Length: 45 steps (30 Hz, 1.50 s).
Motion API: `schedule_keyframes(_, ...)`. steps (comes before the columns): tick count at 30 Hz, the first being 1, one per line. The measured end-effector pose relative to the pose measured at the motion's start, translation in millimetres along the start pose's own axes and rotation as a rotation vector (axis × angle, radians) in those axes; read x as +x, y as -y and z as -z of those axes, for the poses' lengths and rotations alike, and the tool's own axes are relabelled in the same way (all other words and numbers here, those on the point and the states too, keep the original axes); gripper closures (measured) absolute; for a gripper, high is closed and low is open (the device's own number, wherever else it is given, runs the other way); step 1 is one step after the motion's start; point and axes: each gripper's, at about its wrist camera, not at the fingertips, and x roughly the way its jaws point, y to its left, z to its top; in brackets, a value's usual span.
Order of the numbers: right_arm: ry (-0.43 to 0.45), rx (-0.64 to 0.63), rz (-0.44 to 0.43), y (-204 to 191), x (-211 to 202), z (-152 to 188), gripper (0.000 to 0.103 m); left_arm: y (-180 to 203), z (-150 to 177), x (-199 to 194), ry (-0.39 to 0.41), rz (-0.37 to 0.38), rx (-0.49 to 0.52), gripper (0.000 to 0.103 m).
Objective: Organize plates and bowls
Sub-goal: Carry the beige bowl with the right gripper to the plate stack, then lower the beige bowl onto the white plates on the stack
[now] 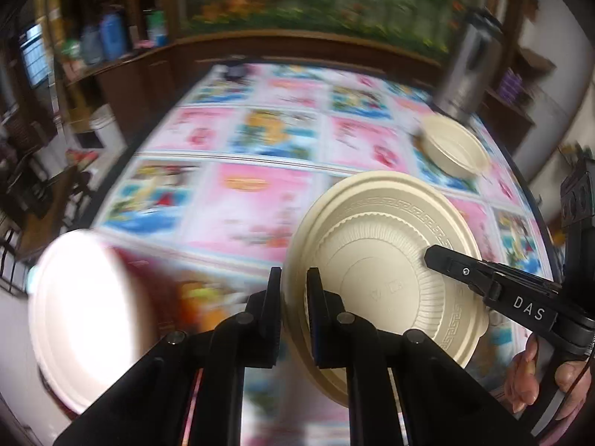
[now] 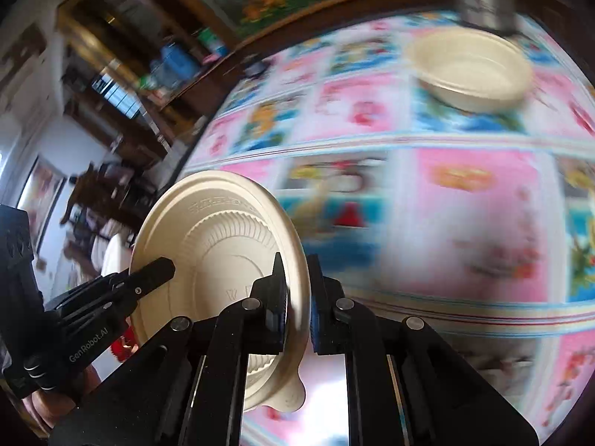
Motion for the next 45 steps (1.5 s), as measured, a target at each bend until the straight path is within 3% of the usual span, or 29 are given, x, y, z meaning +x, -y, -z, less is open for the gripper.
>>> schedule_keyframes(9, -0.035, -0.176, -0.076, -133, 42, 2, 0.094, -117, 22, -51, 0.083, -0.069, -0.174, 0.093)
schedule_keyframes(17, -0.067, -0.282, -0.068, -207, 83, 18, 0.094, -177, 38, -43, 0.06, -0.092, -0.283, 0.092)
schedule_keyframes(22, -0.077, -0.31, -0.031, -220, 98, 27, 0.093, -194, 45, -34, 0.034, -0.081, -0.317, 0.091)
schedule_keyframes(28, -0.017, -0.378, 0.036, -235, 101, 32, 0.093, -207, 49, -35, 0.025, -0.069, -0.346, 0.091)
schedule_keyframes(32, 0.017, -0.42, 0.044, -241, 98, 32, 0.077, -218, 51, -45, 0.046, -0.08, -0.367, 0.089)
schedule_keyframes(36, 0.07, -0.429, 0.01, -239, 85, 27, 0.077, -227, 51, -62, 0.103, -0.138, -0.391, 0.075)
schedule_keyframes(39, 0.134, -0.382, -0.024, -228, 70, 21, 0.073, -235, 51, -73, 0.139, -0.142, -0.426, 0.069)
schedule_keyframes(40, 0.135, -0.358, -0.061, -223, 67, 19, 0.062, -236, 51, -74, 0.147, -0.142, -0.435, 0.068)
schedule_keyframes(41, 0.12, -0.329, -0.1, -218, 68, 17, 0.061, -236, 50, -76, 0.154, -0.14, -0.44, 0.067)
schedule_keyframes(45, 0.082, -0.297, -0.088, -216, 83, 19, 0.065, -230, 48, -76, 0.154, -0.13, -0.432, 0.066)
